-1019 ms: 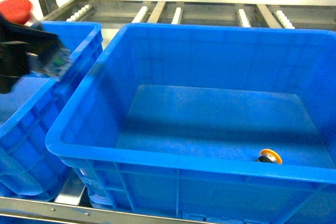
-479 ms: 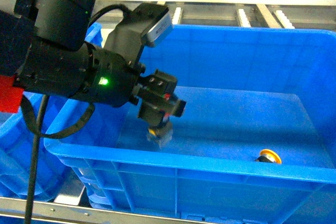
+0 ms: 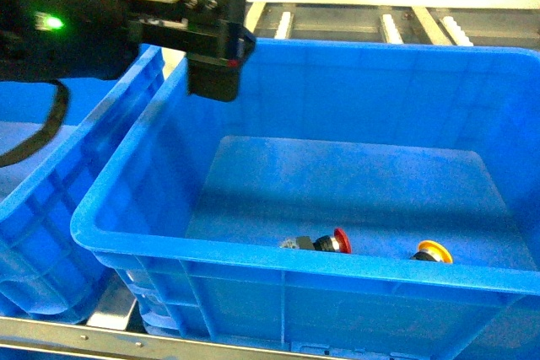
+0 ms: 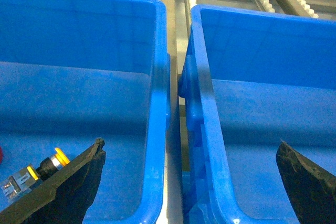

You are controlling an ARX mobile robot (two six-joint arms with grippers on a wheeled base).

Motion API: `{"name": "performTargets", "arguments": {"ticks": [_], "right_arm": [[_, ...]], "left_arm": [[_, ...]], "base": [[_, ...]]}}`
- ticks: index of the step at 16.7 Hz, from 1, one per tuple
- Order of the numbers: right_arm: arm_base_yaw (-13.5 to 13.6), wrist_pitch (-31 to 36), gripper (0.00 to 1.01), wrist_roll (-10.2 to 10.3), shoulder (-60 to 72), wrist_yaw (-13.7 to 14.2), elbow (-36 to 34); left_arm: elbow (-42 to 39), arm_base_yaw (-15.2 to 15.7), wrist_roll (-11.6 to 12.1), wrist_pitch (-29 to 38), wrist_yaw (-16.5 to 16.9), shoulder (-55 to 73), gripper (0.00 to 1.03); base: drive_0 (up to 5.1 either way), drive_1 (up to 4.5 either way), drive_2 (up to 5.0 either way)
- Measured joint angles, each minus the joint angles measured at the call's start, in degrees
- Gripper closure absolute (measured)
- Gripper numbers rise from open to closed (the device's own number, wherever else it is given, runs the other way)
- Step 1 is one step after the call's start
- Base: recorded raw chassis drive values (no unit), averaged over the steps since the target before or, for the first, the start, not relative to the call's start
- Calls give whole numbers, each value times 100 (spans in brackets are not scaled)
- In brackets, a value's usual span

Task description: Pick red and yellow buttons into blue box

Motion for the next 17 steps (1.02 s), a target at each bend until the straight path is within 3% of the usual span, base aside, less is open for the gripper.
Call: {"name": "performTargets", "arguments": {"ticks": [5, 7, 8, 11, 12, 13, 15, 17], "right_arm": [[0, 0, 3, 0, 2, 0, 0], [0, 0, 3, 0, 0, 0, 0], [0, 0, 3, 0, 2, 0, 0], [0, -2, 3, 0, 0, 2, 0], [-39, 431, 6, 46, 59, -153, -94], [-85, 1132, 15, 162, 109, -564, -299], [358, 1394, 35, 273, -269, -404, -632], [400, 1165, 57, 313, -638, -393, -682]], "left_arm": [[-1685, 293, -168, 535, -798, -1958, 5], [-2474, 157, -153, 450, -1366, -2951, 5], [-2809, -46, -33, 354, -1764, -3499, 5], [-2848, -94, 48, 361, -1823, -3617, 5], [-2903, -101, 11, 603, -2074, -3578, 9], [-3008, -50, -101, 699, -2280, -3700, 19], [-3359, 278, -195, 568, -2205, -4124, 37], [-3644, 601, -273, 389, -1884, -4570, 60]], "base": [[0, 0, 0], [0, 0, 0], [0, 0, 0], [0, 0, 0], [0, 0, 0], [0, 0, 0], [0, 0, 0], [0, 0, 0]]}}
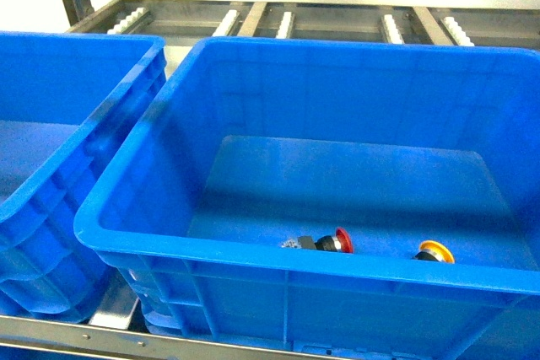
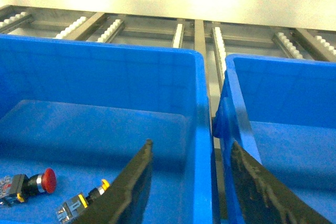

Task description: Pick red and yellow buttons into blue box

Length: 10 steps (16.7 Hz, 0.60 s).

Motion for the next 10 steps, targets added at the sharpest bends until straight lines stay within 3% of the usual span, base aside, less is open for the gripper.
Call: {"name": "performTargets", "arguments": {"ticks": [2, 3, 5, 10], "right_arm": [[-26, -221, 77, 7, -323, 0, -105], [-26, 81, 85, 11, -310, 2, -243], [-26, -238, 100, 7, -494, 2, -271], [-26, -654, 99, 20, -1027, 0, -271]], "left_arm": [[-164, 221, -2, -175, 251, -369, 80], [-221, 299, -2, -260, 313, -509, 88], [-337, 448, -33, -428, 463, -789, 101], [-483, 654, -24, -745, 669, -1233, 101]], "base": [[0, 0, 0], [0, 0, 0], [0, 0, 0], [0, 0, 0]]}}
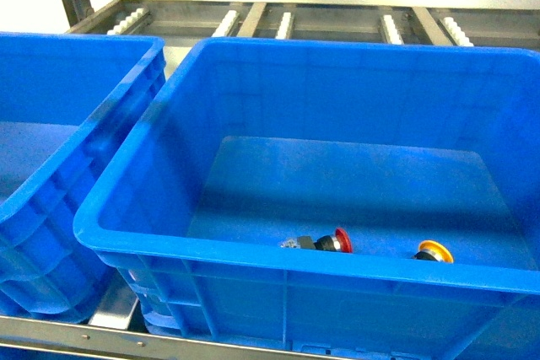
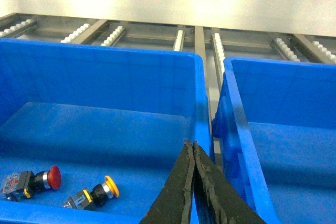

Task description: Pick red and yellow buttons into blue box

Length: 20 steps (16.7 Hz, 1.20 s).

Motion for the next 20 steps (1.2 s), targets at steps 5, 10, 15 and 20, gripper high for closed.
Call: {"name": "performTargets", "arguments": {"ticks": [5, 10, 15, 20], "right_arm": [[0, -970, 99, 0, -957, 4, 0], [0, -1410, 99, 0, -1408, 4, 0], [0, -2476, 99, 0, -2424, 7, 2], [0, -2498, 99, 0, -2424, 4, 2]], "left_arm": [[-232, 564, -9, -597, 595, -997, 101], [-232, 564, -9, -1200, 592, -1615, 101], [-232, 564, -11, -2677, 599, -2719, 101], [-229, 564, -13, -2675, 592, -3001, 101]], "base": [[0, 0, 0], [0, 0, 0], [0, 0, 0], [0, 0, 0]]}}
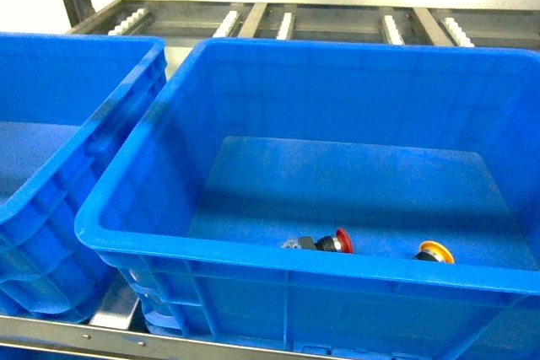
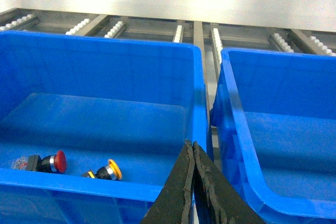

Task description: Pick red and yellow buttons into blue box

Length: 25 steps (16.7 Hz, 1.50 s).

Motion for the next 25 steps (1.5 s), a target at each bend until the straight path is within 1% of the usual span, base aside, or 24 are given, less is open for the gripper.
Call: {"name": "performTargets", "arguments": {"ticks": [7, 8, 9, 10, 12, 14, 15, 17, 18, 19, 25], "right_arm": [[0, 4, 99, 0, 0, 0, 0], [0, 4, 97, -2, 0, 0, 0], [0, 4, 86, -2, 0, 0, 0], [0, 4, 79, -2, 0, 0, 0], [0, 4, 60, 0, 0, 0, 0], [0, 4, 38, -2, 0, 0, 0], [0, 4, 29, 0, 0, 0, 0], [0, 4, 5, 0, 0, 0, 0], [0, 4, 2, 2, 0, 0, 0], [0, 4, 4, 0, 0, 0, 0], [0, 4, 3, 0, 0, 0, 0]], "left_arm": [[0, 0, 0, -26, 0, 0, 101], [0, 0, -4, -26, 2, 0, 100], [0, 0, -2, -26, 0, 0, 90], [0, 0, -2, -26, 0, 0, 83], [0, 0, -2, -26, 0, 0, 66], [0, 0, -2, -26, 0, 0, 43], [0, 0, -2, -26, 0, 0, 35], [0, 0, -2, -26, 2, 0, 10], [0, 0, 2, -26, 0, 0, 3], [0, 0, -2, -26, 0, 0, 6], [0, 0, -2, -28, 0, 0, 5]], "base": [[0, 0, 0], [0, 0, 0], [0, 0, 0], [0, 0, 0], [0, 0, 0], [0, 0, 0], [0, 0, 0], [0, 0, 0], [0, 0, 0], [0, 0, 0], [0, 0, 0]]}}
